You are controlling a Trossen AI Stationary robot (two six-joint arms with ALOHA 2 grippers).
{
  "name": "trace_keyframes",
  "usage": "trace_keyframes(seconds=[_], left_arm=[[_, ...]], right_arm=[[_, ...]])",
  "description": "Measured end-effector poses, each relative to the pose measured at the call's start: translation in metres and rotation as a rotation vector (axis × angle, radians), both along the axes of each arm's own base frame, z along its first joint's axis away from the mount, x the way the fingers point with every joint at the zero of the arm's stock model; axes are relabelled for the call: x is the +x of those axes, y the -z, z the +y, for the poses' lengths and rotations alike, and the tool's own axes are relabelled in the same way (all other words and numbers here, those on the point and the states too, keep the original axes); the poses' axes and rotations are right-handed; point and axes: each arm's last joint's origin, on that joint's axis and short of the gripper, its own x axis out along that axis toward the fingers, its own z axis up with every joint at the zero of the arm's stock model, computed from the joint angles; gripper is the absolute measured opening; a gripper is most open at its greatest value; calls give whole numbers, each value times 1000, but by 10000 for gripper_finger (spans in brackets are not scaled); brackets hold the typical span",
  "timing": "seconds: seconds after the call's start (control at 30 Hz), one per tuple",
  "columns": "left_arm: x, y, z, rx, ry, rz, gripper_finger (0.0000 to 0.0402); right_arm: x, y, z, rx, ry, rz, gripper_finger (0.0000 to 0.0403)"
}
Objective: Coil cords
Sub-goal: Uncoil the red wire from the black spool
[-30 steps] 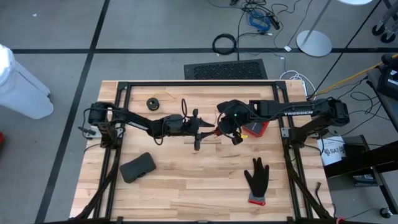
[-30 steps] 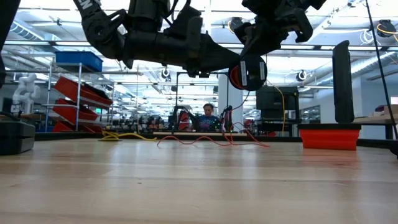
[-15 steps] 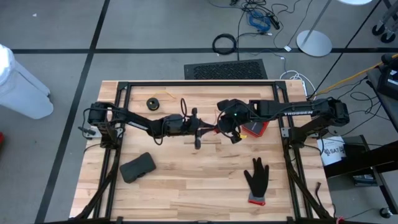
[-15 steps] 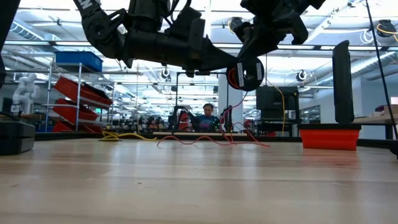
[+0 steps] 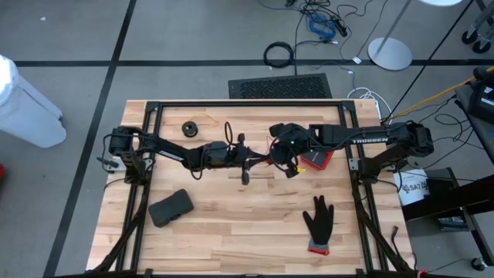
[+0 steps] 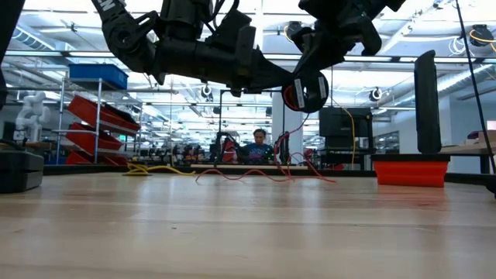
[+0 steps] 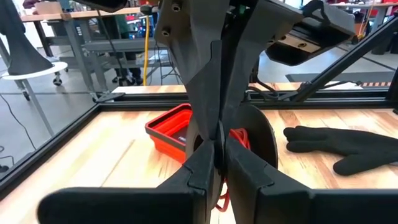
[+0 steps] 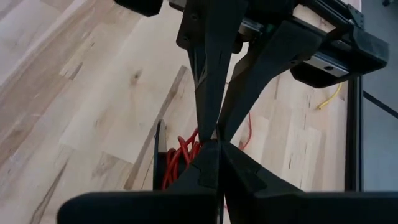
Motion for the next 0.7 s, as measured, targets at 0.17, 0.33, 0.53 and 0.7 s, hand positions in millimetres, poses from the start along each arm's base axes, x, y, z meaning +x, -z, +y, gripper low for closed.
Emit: trace_keyframes(seconds=[0.17,0.33,0.53,0.7], left_arm=[[0,0,0,23,-28,4,40],[0,0,2,57,-85,7,14],[0,-1,2,88,-96,-5,5],[-1,-2,4,112,-135,-16,3]], right_arm=[[1,-1,0,8,10,-21,0],[2,-2,-1,22,35,-26,0],[1,-2,-1,31,54,-26,0],[0,-5,-3,-18,151,-37,10]])
